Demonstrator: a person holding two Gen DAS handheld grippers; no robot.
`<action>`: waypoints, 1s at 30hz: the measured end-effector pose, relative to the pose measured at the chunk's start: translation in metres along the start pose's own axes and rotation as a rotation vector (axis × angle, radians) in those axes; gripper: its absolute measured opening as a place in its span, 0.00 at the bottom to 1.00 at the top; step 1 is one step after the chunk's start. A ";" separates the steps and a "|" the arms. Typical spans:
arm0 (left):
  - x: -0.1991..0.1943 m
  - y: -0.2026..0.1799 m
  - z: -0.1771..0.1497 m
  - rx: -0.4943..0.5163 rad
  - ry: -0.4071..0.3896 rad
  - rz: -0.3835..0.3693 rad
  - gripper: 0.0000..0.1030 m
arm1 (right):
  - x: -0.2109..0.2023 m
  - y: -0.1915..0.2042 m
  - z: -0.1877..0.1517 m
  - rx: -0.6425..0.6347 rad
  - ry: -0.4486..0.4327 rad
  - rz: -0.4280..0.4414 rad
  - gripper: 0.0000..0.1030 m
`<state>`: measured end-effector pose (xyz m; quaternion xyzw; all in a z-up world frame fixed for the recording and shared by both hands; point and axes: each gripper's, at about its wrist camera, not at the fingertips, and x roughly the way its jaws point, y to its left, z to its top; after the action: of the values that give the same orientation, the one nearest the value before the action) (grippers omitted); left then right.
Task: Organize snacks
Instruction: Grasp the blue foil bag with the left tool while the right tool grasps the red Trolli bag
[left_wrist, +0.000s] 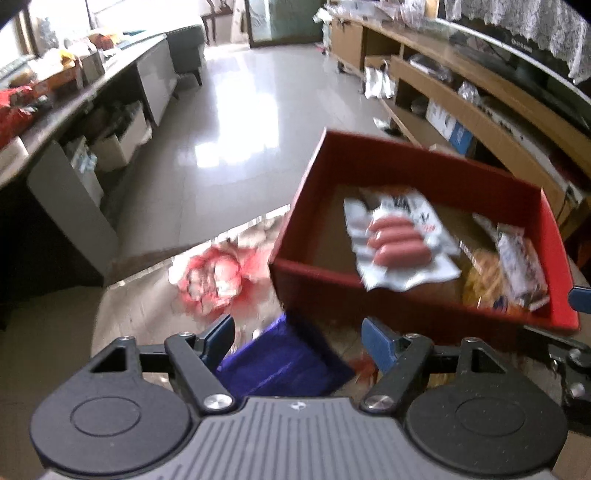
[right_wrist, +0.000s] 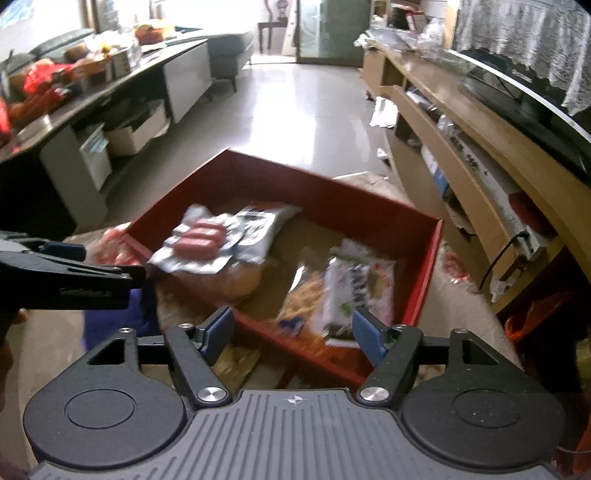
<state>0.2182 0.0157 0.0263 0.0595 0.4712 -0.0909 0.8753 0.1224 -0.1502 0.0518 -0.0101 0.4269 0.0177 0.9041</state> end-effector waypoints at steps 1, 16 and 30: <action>0.004 0.003 -0.002 0.005 0.014 -0.011 0.78 | -0.001 0.005 -0.003 -0.006 0.008 0.009 0.75; 0.055 0.024 -0.004 0.101 0.152 -0.170 0.82 | 0.004 0.034 -0.027 -0.020 0.099 0.081 0.76; 0.016 -0.003 -0.061 0.174 0.161 -0.153 0.84 | -0.020 0.019 -0.049 0.021 0.102 0.079 0.78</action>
<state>0.1762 0.0224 -0.0205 0.1061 0.5334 -0.1927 0.8167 0.0712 -0.1335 0.0358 0.0152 0.4728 0.0486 0.8797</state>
